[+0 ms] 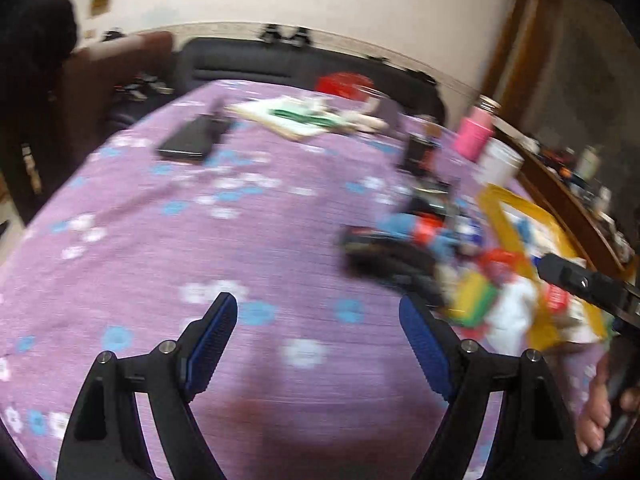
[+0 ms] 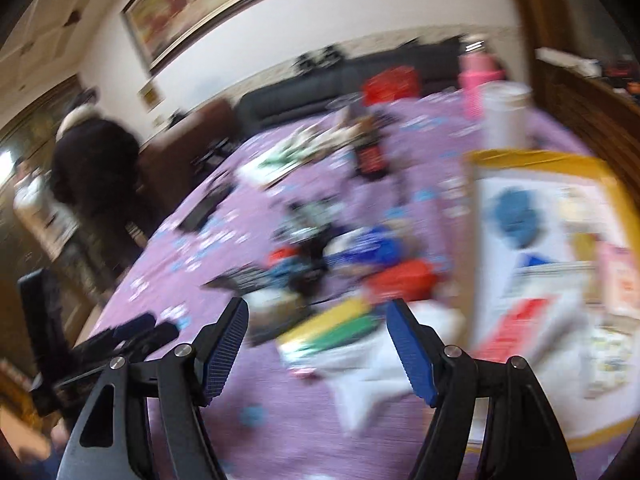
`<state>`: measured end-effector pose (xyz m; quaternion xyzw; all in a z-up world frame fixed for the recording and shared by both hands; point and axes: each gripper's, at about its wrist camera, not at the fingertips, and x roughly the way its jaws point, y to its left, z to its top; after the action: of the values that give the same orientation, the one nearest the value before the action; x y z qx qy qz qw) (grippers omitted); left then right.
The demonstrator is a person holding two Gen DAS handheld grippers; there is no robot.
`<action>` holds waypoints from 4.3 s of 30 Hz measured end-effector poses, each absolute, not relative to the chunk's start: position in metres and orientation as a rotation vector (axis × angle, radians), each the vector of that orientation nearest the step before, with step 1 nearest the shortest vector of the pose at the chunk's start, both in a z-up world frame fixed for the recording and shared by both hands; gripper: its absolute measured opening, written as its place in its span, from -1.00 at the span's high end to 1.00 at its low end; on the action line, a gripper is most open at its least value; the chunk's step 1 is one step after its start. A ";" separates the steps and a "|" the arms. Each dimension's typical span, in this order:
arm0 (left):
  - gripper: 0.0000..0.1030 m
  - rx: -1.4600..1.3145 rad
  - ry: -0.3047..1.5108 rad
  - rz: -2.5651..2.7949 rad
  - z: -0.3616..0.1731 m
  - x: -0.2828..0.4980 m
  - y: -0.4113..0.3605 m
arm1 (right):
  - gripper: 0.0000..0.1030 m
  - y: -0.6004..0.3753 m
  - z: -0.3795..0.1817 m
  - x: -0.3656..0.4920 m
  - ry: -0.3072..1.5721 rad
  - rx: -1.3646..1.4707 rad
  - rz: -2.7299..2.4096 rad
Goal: Organize soft objects
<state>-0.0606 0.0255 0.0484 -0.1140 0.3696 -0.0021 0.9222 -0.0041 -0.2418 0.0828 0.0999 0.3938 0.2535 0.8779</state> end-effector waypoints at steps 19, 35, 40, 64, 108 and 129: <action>-0.60 -0.457 0.788 -0.028 0.027 -0.063 0.080 | -0.52 -0.160 0.060 0.022 0.850 0.260 0.916; -0.74 -0.158 0.926 -0.018 0.027 0.000 -0.016 | -0.55 -0.230 0.056 0.036 0.747 0.441 0.678; -0.32 -0.149 0.964 -0.004 0.010 0.021 -0.022 | -0.55 -0.230 0.058 0.031 0.736 0.434 0.671; 0.16 -0.265 0.812 0.088 0.019 0.003 0.022 | 0.30 -0.144 0.023 0.057 0.910 -0.020 0.458; 0.15 -0.030 0.544 0.261 0.056 -0.026 -0.007 | 0.31 -0.163 0.058 0.021 0.702 0.039 0.529; 0.15 -0.028 0.540 0.243 0.057 -0.028 -0.012 | 0.31 -0.161 0.057 0.021 0.702 0.021 0.515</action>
<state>-0.0276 -0.0118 0.0570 -0.0137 0.2662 0.1196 0.9564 0.0211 -0.1612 0.0566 0.0102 0.3399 0.2493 0.9068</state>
